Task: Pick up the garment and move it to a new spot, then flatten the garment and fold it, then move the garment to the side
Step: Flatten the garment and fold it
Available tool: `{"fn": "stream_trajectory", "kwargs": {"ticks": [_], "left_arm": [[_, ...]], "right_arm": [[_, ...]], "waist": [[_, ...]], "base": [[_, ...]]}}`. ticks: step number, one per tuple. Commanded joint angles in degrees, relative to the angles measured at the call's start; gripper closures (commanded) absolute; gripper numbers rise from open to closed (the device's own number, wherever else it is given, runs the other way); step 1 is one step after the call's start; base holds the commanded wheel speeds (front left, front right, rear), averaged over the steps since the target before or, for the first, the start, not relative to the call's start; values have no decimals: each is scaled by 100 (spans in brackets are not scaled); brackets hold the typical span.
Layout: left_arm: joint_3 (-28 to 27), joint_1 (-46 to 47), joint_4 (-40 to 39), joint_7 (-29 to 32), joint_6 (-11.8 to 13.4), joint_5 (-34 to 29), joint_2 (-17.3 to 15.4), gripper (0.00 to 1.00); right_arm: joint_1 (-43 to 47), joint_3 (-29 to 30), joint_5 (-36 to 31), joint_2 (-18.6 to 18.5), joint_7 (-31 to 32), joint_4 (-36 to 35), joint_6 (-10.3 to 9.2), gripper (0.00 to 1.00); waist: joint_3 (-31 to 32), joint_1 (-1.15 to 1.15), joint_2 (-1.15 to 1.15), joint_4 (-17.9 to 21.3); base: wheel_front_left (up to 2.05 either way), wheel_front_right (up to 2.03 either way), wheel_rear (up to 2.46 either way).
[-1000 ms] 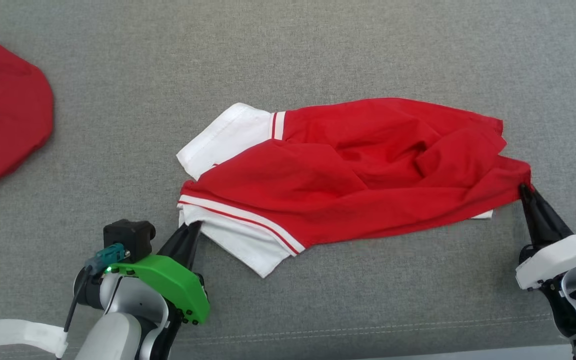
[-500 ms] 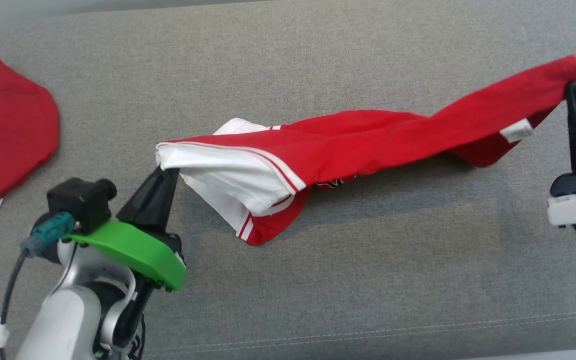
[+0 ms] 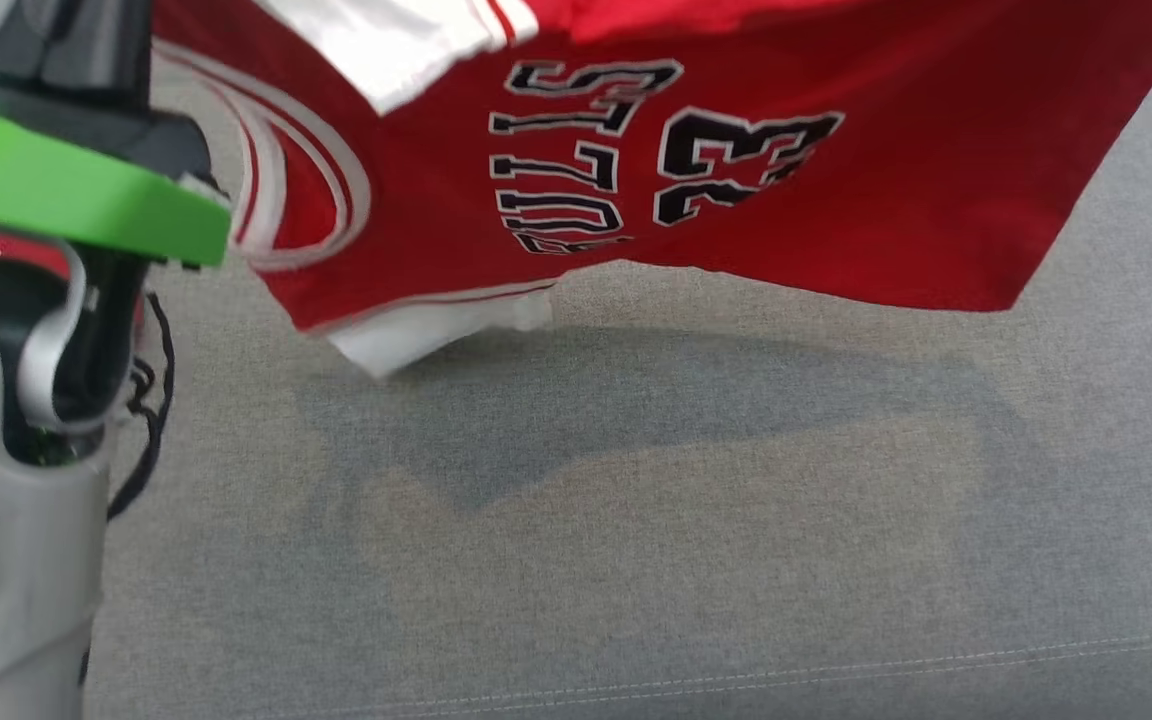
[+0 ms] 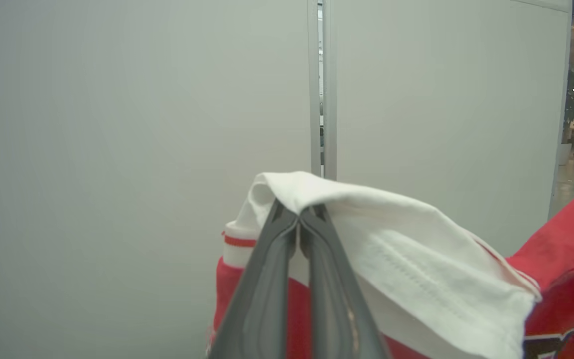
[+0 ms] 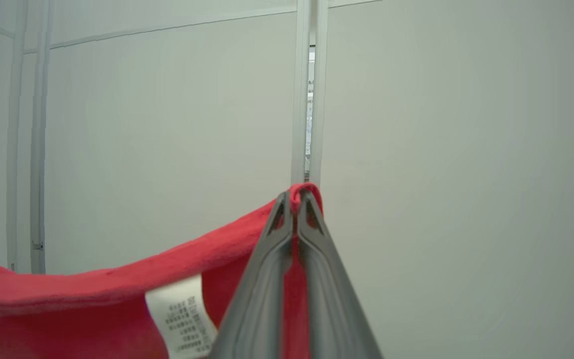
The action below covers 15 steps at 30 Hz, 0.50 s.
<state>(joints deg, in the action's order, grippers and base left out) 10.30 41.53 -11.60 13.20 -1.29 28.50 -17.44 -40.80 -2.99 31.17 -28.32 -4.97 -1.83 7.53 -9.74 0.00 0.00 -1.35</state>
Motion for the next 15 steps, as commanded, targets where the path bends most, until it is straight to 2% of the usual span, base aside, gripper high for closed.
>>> {"fn": "stream_trajectory", "kwargs": {"ticks": [1, 8, 15], "left_arm": [[5, 211, 98, 71, -37, -10, -46, 100], [146, 1293, 666, 418, -164, -70, -107, 100], [273, 1638, 852, 720, -181, 48, -27, 100]], "right_arm": [[-165, -31, -25, -54, 50, 63, -8, 100], [-1048, -225, -55, -232, 163, 307, -8, 100], [-1144, -379, 49, -260, 439, 524, -8, 100]], "waist": [[60, 0, 0, 5], [239, 0, 0, 25], [232, 0, 0, 16]], "base": [[0, 0, 0], [0, 0, 0], [0, 0, 0]]}}
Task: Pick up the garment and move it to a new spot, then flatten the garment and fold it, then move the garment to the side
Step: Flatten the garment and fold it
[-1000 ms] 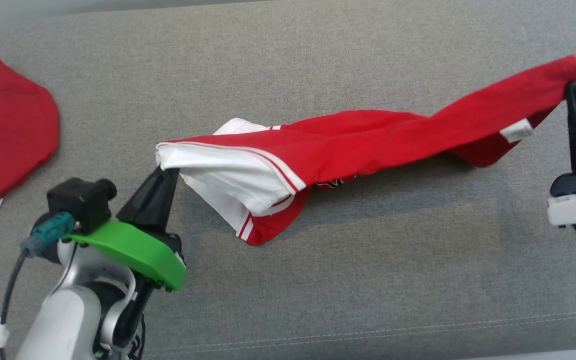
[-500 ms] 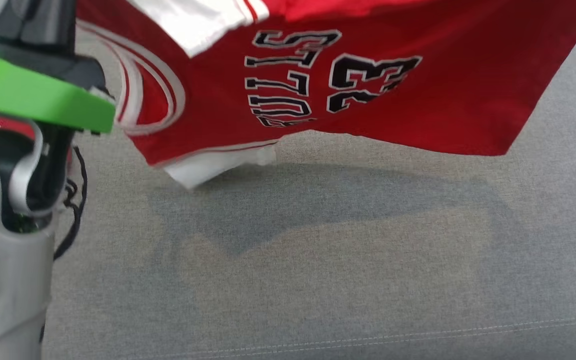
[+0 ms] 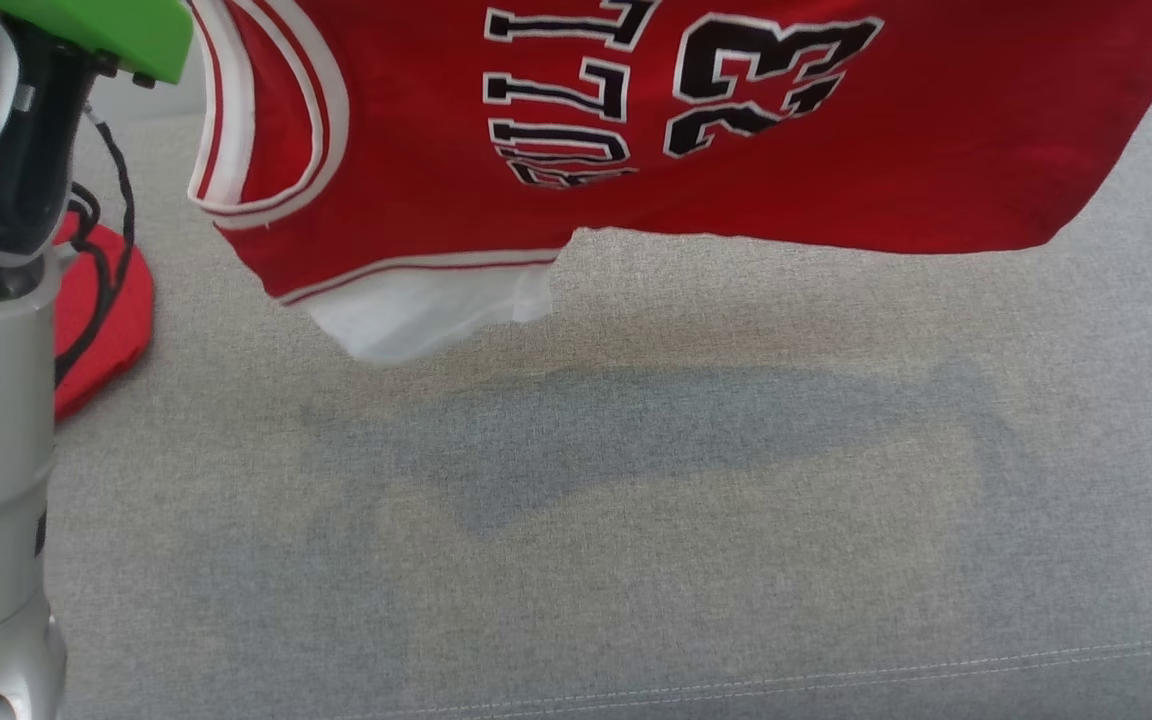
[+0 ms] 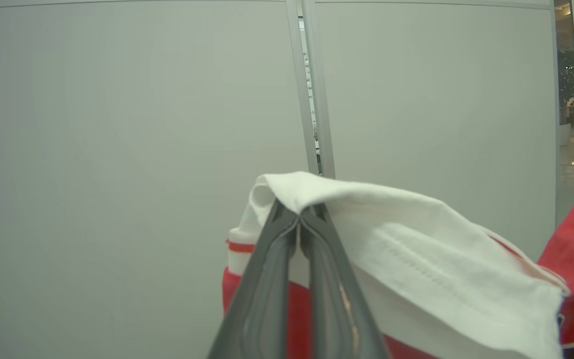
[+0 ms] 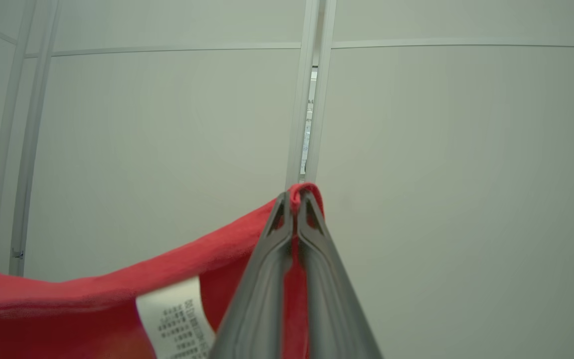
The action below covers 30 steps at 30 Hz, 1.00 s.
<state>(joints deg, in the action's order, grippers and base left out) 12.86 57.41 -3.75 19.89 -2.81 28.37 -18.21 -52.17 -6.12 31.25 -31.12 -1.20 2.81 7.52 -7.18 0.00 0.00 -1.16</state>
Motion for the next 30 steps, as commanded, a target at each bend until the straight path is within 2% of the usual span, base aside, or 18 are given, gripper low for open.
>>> {"fn": "stream_trajectory", "kwargs": {"ticks": [1, 7, 17, 22, 27, 30], "left_arm": [[24, 81, 138, 75, -31, 120, 84, 100], [95, 320, 792, 162, -87, 350, 287, 100], [189, 1618, 3296, -50, -145, 423, 729, 100], [91, 2434, 4422, -673, -38, 345, 927, 100], [186, 3177, 5145, -1634, 9, 34, 1046, 100], [265, 3426, 5634, -1822, -87, -7, 1121, 100]], "right_arm": [[4, -124, 58, 36, 126, 132, -6, 100], [-221, -455, 136, 212, 276, 722, -6, 100], [-1673, -1032, 501, 910, 284, 3048, -6, 100], [-2553, -1008, 534, 1203, -297, 4099, -5, 100], [-3389, -816, 586, 1502, -975, 4953, -4, 100], [-3759, -811, 582, 1709, -1113, 5445, -4, 100]], "waist": [[-52, 0, 0, -4], [-281, 0, 0, 25], [-876, 0, 0, 97], [-989, 0, 0, 43], [-1231, 0, 0, 30], [-1428, 0, 0, 56]], "base": [[0, 0, 0], [0, 0, 0], [0, 0, 0], [0, 0, 0], [0, 0, 0], [0, 0, 0]]}}
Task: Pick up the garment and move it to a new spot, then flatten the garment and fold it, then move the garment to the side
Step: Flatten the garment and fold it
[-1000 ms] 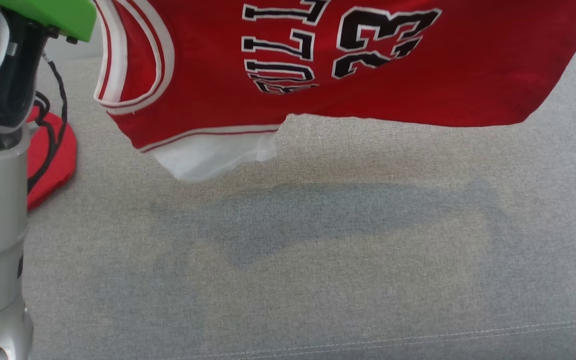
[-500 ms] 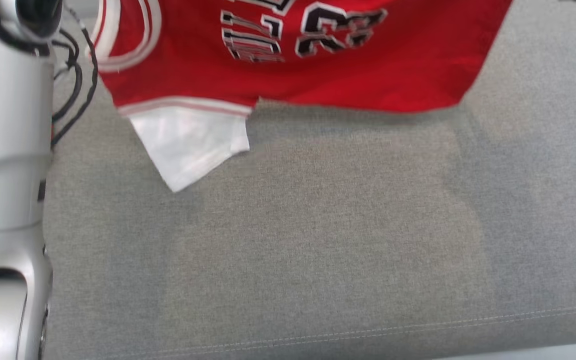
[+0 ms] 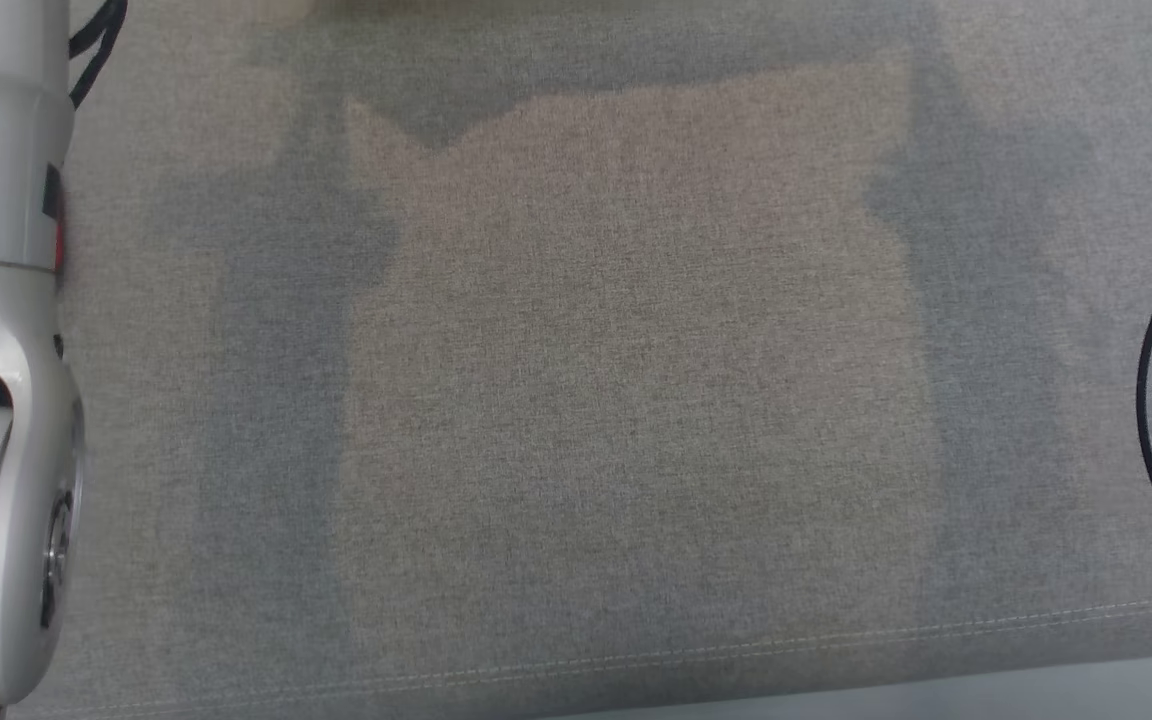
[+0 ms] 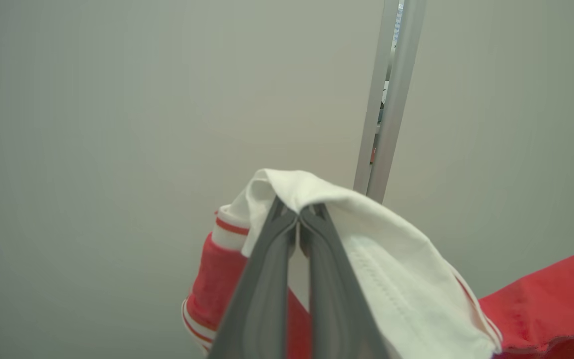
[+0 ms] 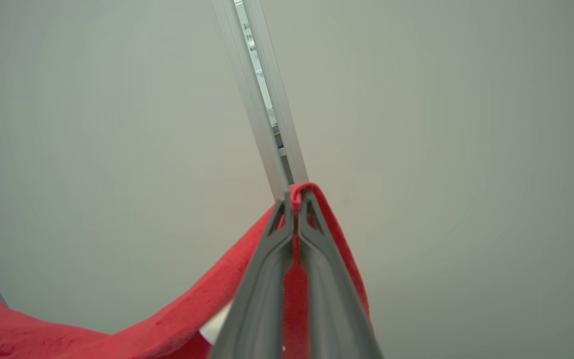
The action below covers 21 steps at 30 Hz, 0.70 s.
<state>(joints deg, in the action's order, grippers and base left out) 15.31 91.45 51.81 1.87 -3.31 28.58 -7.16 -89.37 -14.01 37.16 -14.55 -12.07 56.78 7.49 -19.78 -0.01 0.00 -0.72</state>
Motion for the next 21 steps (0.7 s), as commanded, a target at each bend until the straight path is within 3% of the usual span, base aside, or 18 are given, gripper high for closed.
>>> {"fn": "stream_trajectory", "kwargs": {"ticks": [1, 5, 9, 14, 21], "left_arm": [[27, 89, 230, -55, -65, -1, 44, 100], [72, 23, 816, -154, -233, 151, 174, 100], [-16, -226, 1183, -310, -338, 510, 315, 100], [110, -923, 1150, -877, -415, 818, 401, 100], [360, -2226, 237, -1571, -423, 1218, 418, 100]], "right_arm": [[-127, -48, -37, 88, -57, 196, -1, 100], [-250, -214, -95, 219, -130, 655, -1, 100], [-12, -500, 91, 140, -111, 609, -1, 100], [852, -1134, 714, -231, -125, -240, -1, 100], [2394, -1598, 1781, -869, -270, -1690, -1, 100]], "waist": [[-253, 1, 0, 11], [-583, 1, 0, -3], [-893, 1, 0, -105], [-1079, 1, 0, -215], [-967, 1, 0, -260]], "base": [[0, 0, 0], [0, 0, 0], [0, 0, 0], [0, 0, 0], [0, 0, 0]]}}
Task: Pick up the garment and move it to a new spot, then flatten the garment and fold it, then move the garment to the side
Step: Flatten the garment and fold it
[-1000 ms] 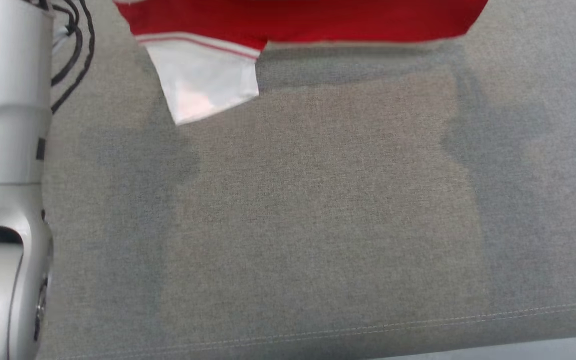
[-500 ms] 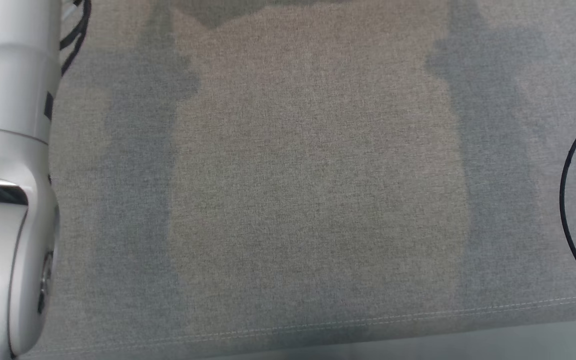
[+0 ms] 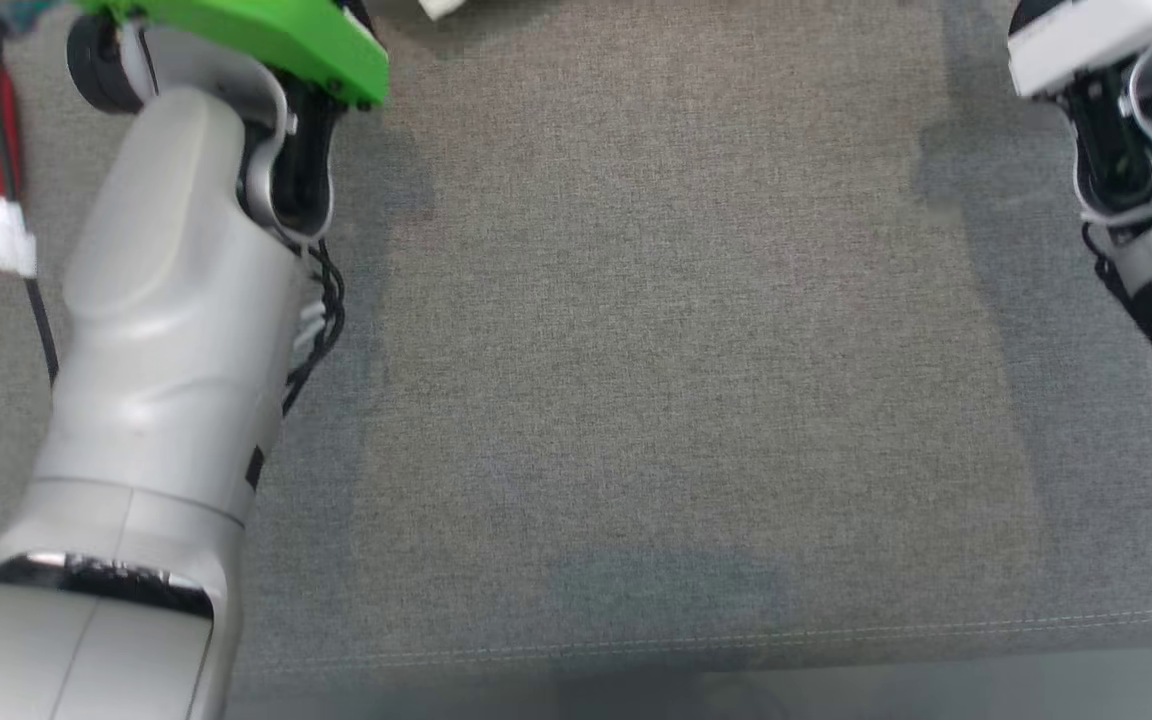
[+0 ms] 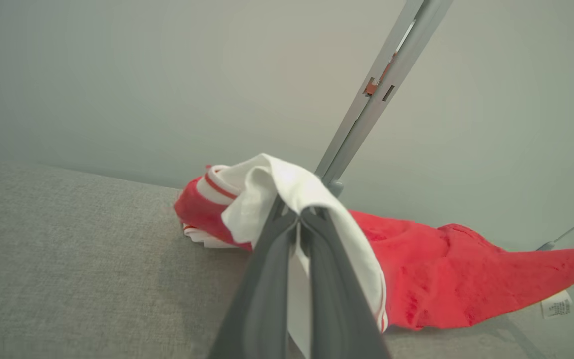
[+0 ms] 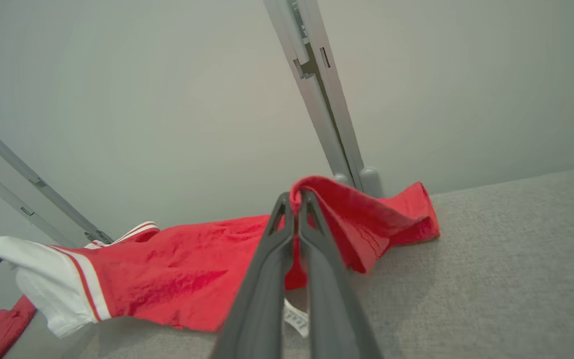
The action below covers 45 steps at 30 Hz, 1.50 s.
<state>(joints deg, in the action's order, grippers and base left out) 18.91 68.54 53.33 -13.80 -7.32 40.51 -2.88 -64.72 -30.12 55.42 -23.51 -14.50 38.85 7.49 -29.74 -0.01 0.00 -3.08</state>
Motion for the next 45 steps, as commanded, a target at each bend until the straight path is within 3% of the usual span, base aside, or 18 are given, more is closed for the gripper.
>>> {"fn": "stream_trajectory", "kwargs": {"ticks": [1, 4, 10, 20, 22, 25, 32, 45], "left_arm": [[2, -177, -135, -53, -22, 25, -39, 100], [-16, -1043, -877, -122, -22, -67, -197, 100], [34, -2956, -2818, -71, 388, -299, -596, 100], [24, -5649, -6009, 1113, 1311, -99, -1417, 100], [-8, -6307, -6611, 1472, 1627, -67, -1673, 100], [21, -6907, -7050, 1743, 1872, 28, -1777, 100], [225, -7876, -7532, 2164, 2148, 239, -1890, 100], [475, -8474, -7638, 2592, 2219, 470, -2045, 100]], "right_arm": [[183, 2, 100, -42, -44, -131, 0, 100], [1001, 40, 359, -249, -69, -835, 0, 100], [2811, 852, 420, -303, -70, -2166, -1, 100], [5323, 1660, 245, -69, -72, -3183, -1, 100], [5854, 1824, 179, -60, -50, -3248, -1, 100], [6281, 2018, 76, -50, 22, -3229, -1, 100], [7047, 2419, -135, 141, 441, -3364, -1, 100], [7813, 2855, -780, 512, 1576, -3668, 0, 100]], "waist": [[38, 1, 0, -16], [150, 1, 0, -1], [448, 1, 0, 20], [1030, 1, 0, 103], [1199, 1, 0, 121], [1372, 1, 0, 121], [1662, 1, 0, -16], [1748, 1, 0, -109]], "base": [[0, 0, 0], [0, 0, 0], [0, 0, 0], [0, 0, 0], [0, 0, 0], [0, 0, 0], [0, 0, 0], [0, 0, 0]]}}
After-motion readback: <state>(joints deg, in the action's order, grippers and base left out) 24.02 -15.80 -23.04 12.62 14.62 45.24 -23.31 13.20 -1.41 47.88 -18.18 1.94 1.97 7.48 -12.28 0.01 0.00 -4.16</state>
